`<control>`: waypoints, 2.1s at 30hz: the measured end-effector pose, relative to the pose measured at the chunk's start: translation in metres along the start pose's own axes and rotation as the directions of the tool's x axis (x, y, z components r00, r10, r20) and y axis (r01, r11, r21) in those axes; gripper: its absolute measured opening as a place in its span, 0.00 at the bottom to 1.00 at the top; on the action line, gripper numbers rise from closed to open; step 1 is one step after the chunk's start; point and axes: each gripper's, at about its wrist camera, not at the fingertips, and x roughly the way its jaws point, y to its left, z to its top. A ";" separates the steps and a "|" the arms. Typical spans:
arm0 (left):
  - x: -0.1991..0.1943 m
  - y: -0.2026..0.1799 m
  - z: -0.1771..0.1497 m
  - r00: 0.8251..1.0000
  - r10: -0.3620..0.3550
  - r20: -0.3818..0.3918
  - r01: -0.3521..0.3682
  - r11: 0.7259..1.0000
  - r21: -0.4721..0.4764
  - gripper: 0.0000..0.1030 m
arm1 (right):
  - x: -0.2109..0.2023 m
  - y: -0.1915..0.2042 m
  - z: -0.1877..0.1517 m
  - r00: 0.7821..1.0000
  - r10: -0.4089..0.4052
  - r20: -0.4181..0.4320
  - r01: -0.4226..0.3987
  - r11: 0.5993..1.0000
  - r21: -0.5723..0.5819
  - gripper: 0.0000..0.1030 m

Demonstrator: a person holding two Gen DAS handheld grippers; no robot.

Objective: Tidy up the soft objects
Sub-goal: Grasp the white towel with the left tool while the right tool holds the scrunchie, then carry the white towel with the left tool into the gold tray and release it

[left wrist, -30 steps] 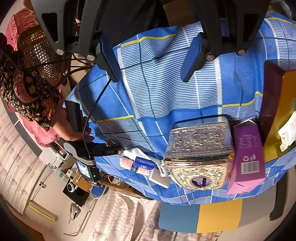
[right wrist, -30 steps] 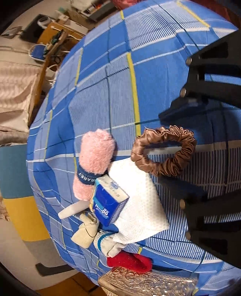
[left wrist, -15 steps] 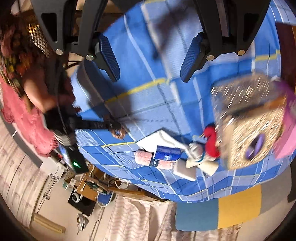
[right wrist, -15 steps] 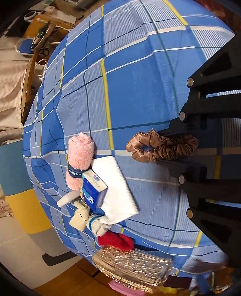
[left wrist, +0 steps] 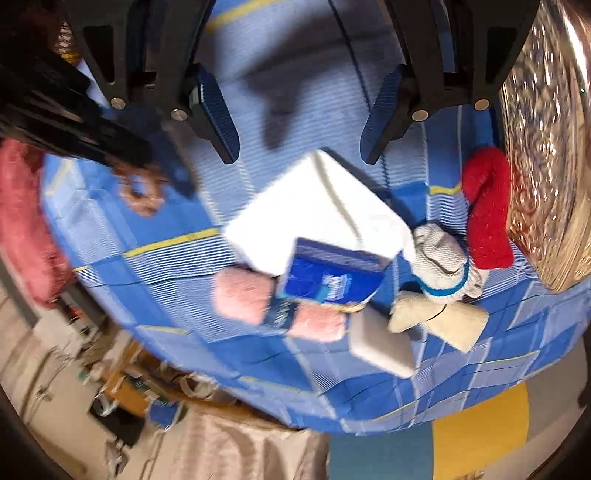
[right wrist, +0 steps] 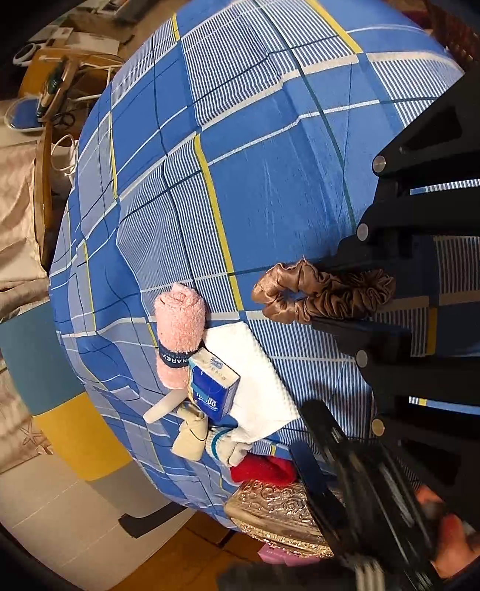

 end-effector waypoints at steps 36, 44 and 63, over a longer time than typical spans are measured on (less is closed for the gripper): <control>-0.041 -0.006 -0.063 0.996 -0.010 0.091 0.000 0.994 0.107 0.69 | -0.004 -0.007 0.001 0.999 0.047 0.005 -0.047 0.997 0.060 0.22; -0.007 -0.004 -0.045 0.999 -0.011 0.032 0.009 0.997 0.076 0.68 | -0.004 -0.010 0.003 0.999 0.044 0.008 -0.044 0.997 0.065 0.22; -0.096 0.006 -0.083 0.960 -0.204 0.192 0.179 0.974 0.140 0.13 | 0.001 0.000 -0.003 0.999 0.041 0.009 -0.041 0.999 0.017 0.22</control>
